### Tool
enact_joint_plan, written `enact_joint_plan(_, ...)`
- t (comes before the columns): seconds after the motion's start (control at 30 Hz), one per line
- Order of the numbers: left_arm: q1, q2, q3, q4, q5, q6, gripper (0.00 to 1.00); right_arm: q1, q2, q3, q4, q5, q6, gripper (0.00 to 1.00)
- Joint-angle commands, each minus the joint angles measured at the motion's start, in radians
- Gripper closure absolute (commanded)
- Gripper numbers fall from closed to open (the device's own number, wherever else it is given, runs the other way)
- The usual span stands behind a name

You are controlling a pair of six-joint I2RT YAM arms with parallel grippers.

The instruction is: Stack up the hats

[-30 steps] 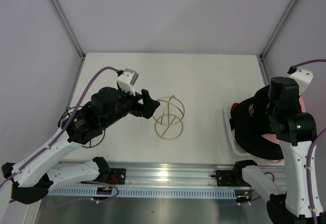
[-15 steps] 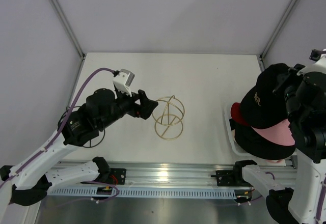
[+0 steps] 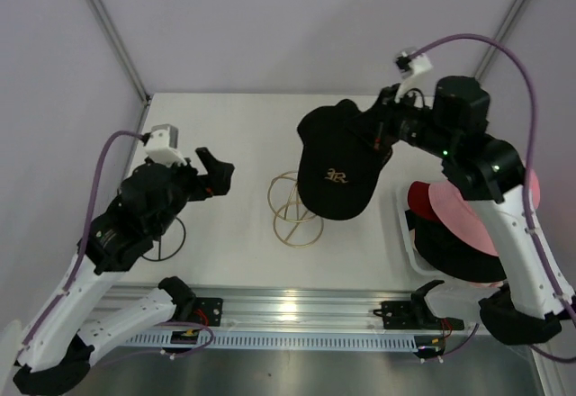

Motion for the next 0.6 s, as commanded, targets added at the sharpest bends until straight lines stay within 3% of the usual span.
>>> enact_joint_plan(0.0, 0.058, -0.101, -0.027, -0.003, -0.006, -0.034, 0.01, 0.113, 0.066, 0.036, 0.096, -0.032, -0.014, 1.00)
enact_joint_plan(0.17, 0.068, -0.115, -0.021, -0.058, -0.047, -0.038, 0.01, 0.237, 0.131, 0.050, 0.113, 0.003, -0.028, 1.00)
enact_joint_plan(0.57, 0.069, -0.120, -0.068, -0.043, -0.034, -0.046, 0.01, 0.257, 0.160, -0.156, 0.192, 0.109, -0.046, 1.00)
